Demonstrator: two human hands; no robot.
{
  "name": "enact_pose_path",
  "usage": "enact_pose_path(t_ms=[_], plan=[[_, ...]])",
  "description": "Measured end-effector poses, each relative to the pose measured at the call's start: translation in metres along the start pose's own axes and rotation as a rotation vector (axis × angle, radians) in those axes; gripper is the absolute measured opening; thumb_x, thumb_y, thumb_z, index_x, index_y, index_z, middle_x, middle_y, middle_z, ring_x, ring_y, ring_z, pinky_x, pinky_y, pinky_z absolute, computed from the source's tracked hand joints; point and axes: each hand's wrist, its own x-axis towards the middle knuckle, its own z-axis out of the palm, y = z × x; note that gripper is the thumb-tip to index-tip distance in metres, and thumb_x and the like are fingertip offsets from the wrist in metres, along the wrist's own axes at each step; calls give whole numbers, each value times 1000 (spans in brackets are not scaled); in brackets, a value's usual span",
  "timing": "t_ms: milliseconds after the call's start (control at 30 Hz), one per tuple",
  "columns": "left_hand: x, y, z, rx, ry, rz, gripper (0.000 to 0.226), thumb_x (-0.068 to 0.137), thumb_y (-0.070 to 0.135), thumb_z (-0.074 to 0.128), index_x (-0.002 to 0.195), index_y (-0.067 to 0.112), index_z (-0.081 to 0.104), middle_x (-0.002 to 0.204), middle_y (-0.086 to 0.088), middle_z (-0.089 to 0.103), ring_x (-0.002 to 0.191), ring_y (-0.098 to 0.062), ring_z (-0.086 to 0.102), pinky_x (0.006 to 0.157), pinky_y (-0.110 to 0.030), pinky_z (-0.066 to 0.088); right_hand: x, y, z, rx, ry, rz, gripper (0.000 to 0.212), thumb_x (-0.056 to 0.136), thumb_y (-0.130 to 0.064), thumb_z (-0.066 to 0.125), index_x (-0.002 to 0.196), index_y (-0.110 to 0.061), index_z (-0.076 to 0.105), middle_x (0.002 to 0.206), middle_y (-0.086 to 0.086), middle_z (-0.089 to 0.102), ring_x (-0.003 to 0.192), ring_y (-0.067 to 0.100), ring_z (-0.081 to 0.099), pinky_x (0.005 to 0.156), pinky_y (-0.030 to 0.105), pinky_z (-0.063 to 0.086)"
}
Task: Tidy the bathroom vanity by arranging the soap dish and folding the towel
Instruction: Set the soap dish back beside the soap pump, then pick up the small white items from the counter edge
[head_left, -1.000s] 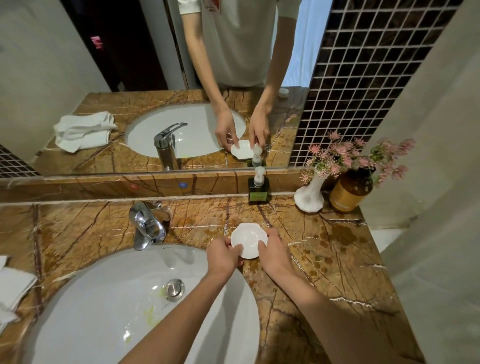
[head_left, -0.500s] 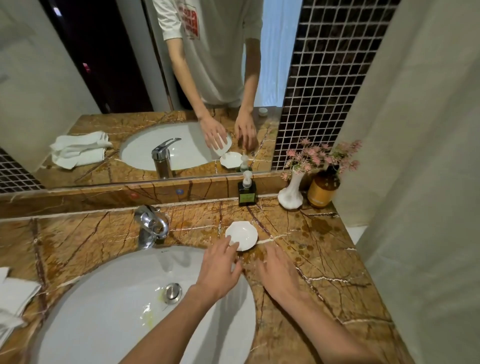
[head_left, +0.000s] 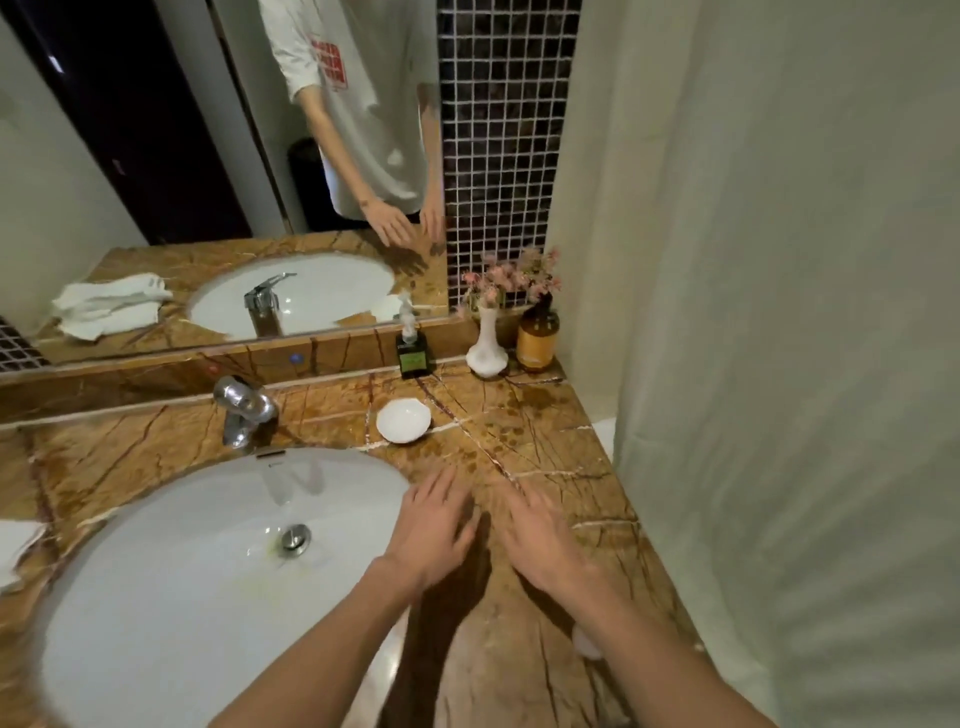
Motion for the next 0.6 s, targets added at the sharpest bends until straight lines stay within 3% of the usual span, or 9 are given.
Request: enact_pose_path(t_ms=[167, 367, 600], plan=[[-35, 62, 10, 0, -15, -19, 59, 92, 43, 38, 146, 23, 27, 158, -8, 22, 145, -26, 17, 117, -48, 19, -62, 38, -5, 40, -13, 13, 61, 93, -22, 54, 148, -29, 27, 156, 6, 30, 141, 26, 29, 117, 45, 28], [-78, 104, 26, 3, -70, -82, 59, 93, 43, 42, 146, 25, 26, 159, -5, 20, 145, -26, 17, 118, -47, 13, -110, 63, -10, 39, -1, -30, 41, 95, -26, 53, 136, -20, 47, 143, 5, 48, 134, 23, 41, 112, 42, 36], [-100, 123, 44, -21, -127, -74, 57, 91, 43, 46, 143, 24, 31, 155, -7, 29, 142, -28, 26, 115, -47, 22, -140, 85, -10, -18, -133, 45, 43, 88, -28, 63, 128, -17, 50, 142, 9, 46, 129, 30, 44, 106, 45, 40]])
